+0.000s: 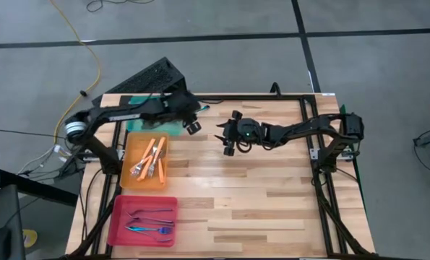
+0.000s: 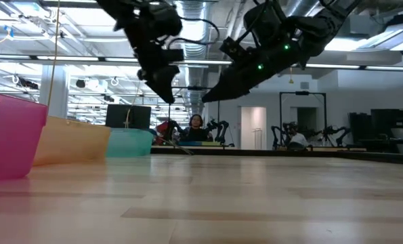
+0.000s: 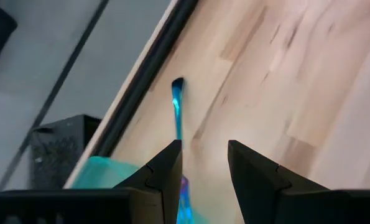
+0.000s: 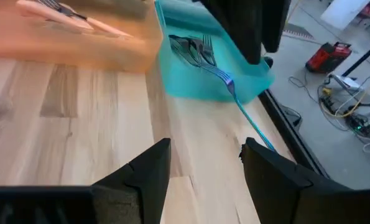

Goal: Sort silverware by color (type)
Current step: Put the blue fork into the pink bin

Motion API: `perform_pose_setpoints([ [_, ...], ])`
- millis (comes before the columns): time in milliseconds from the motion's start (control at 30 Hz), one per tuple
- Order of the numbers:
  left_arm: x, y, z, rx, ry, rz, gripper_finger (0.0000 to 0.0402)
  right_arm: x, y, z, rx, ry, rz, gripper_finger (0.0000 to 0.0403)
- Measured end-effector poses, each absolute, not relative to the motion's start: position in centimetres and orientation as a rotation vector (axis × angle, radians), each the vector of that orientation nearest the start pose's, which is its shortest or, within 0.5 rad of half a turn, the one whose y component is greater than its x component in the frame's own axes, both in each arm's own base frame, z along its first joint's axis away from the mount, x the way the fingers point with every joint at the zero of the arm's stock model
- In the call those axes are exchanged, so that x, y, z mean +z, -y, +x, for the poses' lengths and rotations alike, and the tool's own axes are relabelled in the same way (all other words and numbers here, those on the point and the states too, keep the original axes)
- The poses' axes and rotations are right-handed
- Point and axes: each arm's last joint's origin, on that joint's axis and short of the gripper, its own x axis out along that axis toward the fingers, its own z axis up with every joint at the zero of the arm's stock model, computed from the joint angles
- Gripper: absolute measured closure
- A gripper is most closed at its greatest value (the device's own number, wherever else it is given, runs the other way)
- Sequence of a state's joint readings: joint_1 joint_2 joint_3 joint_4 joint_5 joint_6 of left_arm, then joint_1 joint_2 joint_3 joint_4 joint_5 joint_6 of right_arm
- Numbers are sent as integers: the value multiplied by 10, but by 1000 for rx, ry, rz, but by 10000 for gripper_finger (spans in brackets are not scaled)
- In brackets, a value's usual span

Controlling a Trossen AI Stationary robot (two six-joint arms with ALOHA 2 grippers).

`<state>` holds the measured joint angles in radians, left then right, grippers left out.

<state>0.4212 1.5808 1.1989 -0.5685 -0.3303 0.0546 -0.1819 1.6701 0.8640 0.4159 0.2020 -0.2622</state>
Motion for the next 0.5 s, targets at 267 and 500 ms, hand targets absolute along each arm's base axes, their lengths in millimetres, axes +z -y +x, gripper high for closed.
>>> perform_pose_setpoints([
  [267, 244, -175, 333, 645, -1196, 0, 264, 195, 61, 333, -246, -535, -247, 187],
  [500, 226, -187, 347, 641, -1317, -2, 220, 198, 53, 321, -194, -638, -242, 187],
])
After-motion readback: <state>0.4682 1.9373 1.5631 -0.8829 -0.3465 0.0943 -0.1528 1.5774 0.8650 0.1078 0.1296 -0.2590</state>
